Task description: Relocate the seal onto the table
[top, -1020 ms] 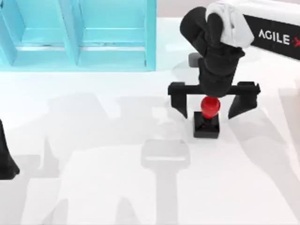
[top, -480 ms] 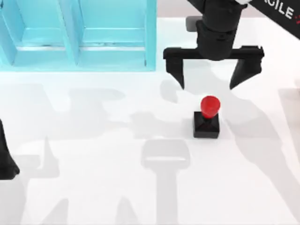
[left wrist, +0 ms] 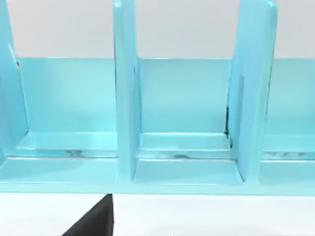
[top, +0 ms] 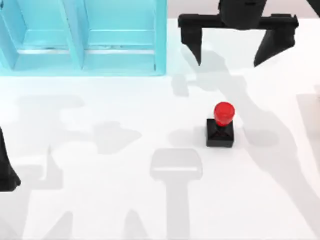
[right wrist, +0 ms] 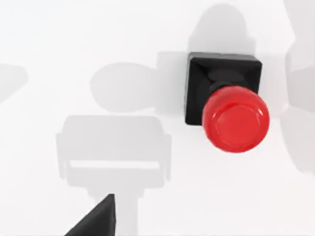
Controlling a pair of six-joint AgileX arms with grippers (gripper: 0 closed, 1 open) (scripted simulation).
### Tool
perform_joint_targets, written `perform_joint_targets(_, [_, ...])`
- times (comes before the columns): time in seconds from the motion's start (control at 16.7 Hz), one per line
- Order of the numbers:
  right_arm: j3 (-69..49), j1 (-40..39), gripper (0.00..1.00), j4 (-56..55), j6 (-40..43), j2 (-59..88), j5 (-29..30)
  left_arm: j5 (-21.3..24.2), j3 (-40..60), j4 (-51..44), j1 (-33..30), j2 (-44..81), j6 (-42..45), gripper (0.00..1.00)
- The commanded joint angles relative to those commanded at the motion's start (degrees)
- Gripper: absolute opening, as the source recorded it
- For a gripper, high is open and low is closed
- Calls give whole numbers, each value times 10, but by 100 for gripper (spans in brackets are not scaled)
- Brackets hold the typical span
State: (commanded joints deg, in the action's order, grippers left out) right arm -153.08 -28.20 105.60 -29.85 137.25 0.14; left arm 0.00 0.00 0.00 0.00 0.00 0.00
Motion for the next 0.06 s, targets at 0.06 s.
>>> perform_joint_targets(0.06, [-1,0,100,1,0,0,0,0,0,0,0,0,0,100])
